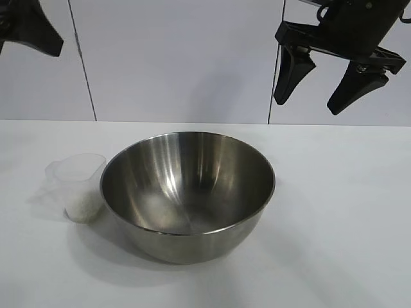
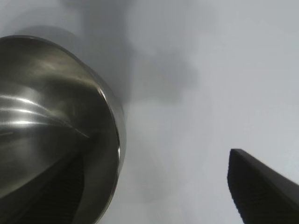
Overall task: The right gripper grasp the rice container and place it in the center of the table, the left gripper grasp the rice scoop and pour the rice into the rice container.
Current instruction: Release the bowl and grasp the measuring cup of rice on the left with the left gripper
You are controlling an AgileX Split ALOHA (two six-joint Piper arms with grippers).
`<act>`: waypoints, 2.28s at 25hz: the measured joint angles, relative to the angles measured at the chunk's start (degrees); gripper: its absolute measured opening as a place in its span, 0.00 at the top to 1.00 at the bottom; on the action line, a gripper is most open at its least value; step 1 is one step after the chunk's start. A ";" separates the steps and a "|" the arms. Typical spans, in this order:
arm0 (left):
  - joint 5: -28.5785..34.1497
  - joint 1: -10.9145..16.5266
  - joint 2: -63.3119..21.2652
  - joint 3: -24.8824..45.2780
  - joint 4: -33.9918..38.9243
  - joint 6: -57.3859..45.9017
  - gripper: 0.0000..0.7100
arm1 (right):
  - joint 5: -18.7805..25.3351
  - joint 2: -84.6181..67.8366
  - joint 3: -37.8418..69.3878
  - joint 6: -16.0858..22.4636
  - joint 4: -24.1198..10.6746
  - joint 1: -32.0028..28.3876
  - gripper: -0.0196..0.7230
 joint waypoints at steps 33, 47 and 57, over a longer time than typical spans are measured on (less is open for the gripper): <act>-75.07 -0.06 22.21 33.90 25.56 -33.59 0.07 | -0.06 0.00 0.00 0.00 0.05 0.00 0.19; -75.92 -0.06 33.62 33.78 31.09 -29.57 0.07 | -0.01 0.00 0.00 0.23 0.05 0.00 0.19; -76.27 -0.06 34.43 30.93 32.62 -29.43 0.07 | -0.06 0.00 0.00 0.33 0.05 0.00 0.19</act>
